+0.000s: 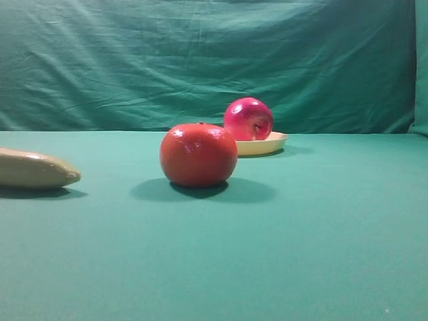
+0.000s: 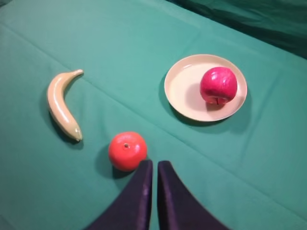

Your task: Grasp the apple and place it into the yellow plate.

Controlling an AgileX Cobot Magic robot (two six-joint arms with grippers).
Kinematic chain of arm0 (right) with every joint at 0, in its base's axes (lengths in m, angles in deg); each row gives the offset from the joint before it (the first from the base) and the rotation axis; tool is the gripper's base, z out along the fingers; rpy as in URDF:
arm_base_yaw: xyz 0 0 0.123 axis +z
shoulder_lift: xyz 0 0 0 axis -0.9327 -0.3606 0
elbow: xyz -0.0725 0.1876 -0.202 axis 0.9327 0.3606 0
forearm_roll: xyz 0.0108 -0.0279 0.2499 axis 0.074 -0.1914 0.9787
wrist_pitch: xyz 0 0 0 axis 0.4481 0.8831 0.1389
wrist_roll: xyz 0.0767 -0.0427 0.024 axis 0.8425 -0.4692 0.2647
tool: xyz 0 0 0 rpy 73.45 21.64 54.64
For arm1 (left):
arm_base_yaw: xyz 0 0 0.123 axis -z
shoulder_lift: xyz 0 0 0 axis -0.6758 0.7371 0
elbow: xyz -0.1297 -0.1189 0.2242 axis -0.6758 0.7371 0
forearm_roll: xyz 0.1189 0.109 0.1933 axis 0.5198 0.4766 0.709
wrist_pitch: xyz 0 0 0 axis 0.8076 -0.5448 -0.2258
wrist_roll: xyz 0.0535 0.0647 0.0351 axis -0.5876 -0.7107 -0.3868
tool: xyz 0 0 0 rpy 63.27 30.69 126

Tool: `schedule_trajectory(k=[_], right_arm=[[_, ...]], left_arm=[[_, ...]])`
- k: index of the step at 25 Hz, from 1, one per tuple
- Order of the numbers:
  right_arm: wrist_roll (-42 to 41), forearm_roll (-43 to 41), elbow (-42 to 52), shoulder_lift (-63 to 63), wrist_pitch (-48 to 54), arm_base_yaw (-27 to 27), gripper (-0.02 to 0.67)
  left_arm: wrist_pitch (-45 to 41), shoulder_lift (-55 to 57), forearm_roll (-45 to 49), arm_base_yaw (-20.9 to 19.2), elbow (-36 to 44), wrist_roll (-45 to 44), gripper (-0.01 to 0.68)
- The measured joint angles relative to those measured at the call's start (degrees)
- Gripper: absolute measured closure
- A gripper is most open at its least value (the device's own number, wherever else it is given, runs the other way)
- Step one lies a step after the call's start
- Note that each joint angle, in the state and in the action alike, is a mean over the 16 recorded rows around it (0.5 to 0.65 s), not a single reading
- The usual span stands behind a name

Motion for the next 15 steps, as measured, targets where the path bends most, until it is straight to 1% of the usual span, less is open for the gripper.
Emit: schedule_trajectory(k=[5, 15], right_arm=[[-0.66, -0.58, 8.13, 8.4, -5.27, -4.55, 0.649], [-2.04, -2.77, 27.8, 27.27, -13.55, -16.07, 0.649]], left_arm=[[0.0, 0.0, 0.0, 0.0, 0.0, 0.0, 0.516], [0.0, 0.0, 0.0, 0.0, 0.0, 0.0, 0.516]])
